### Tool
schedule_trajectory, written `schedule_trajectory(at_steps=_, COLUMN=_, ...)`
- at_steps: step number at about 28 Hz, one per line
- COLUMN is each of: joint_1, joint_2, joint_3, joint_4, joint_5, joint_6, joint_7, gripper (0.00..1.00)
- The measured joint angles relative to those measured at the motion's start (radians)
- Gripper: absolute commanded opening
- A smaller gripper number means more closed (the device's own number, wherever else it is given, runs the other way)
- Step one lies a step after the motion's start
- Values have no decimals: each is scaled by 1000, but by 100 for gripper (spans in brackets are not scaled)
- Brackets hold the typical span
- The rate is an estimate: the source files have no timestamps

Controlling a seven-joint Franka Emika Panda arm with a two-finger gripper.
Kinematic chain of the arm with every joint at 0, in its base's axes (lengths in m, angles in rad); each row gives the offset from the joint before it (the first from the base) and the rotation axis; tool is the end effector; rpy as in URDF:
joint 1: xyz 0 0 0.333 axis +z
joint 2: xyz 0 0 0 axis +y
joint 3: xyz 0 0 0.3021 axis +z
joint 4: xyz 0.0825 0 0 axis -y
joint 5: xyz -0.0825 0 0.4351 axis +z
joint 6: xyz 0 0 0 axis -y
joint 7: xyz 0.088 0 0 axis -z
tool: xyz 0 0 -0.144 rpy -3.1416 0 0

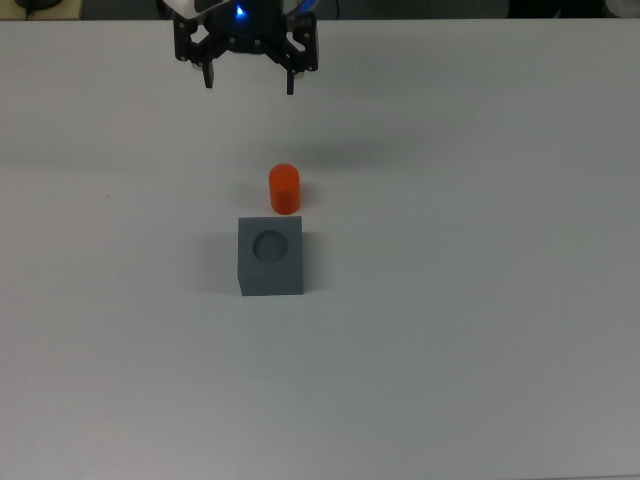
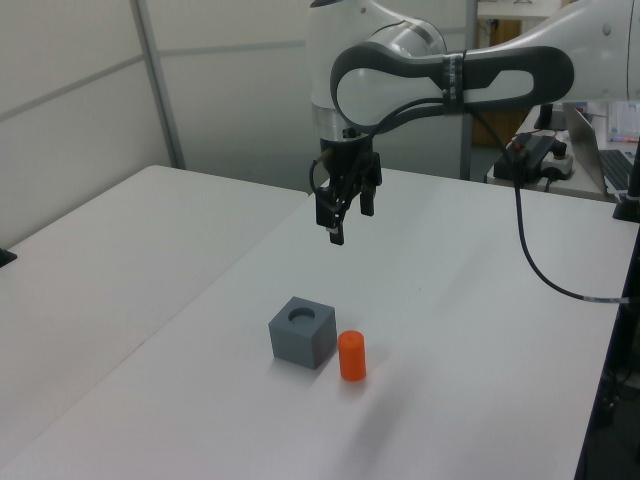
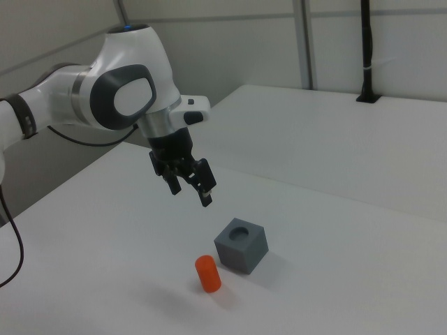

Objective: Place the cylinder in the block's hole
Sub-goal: 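Lower the open gripper onto the orange cylinder and close it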

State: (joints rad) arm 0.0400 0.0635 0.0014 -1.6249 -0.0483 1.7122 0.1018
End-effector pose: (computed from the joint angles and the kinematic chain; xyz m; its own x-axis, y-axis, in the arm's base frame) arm 0.6344 0.0200 0.5184 0.9982 -0.0535 0.0284 -0.0547 -0.9975 0.0452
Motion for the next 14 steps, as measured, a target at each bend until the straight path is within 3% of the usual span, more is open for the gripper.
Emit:
schedule_trajectory(at_steps=5, joint_1=0, joint_2=3, joint_3=0, joint_4=-21, joint_5=0, joint_6=-7, joint_7=-3, gripper=100)
schedule_trajectory(at_steps=14, joint_1=0, joint_2=27, joint_3=0, joint_4=-168, joint_5=0, joint_6=125, joint_7=-21, gripper=100)
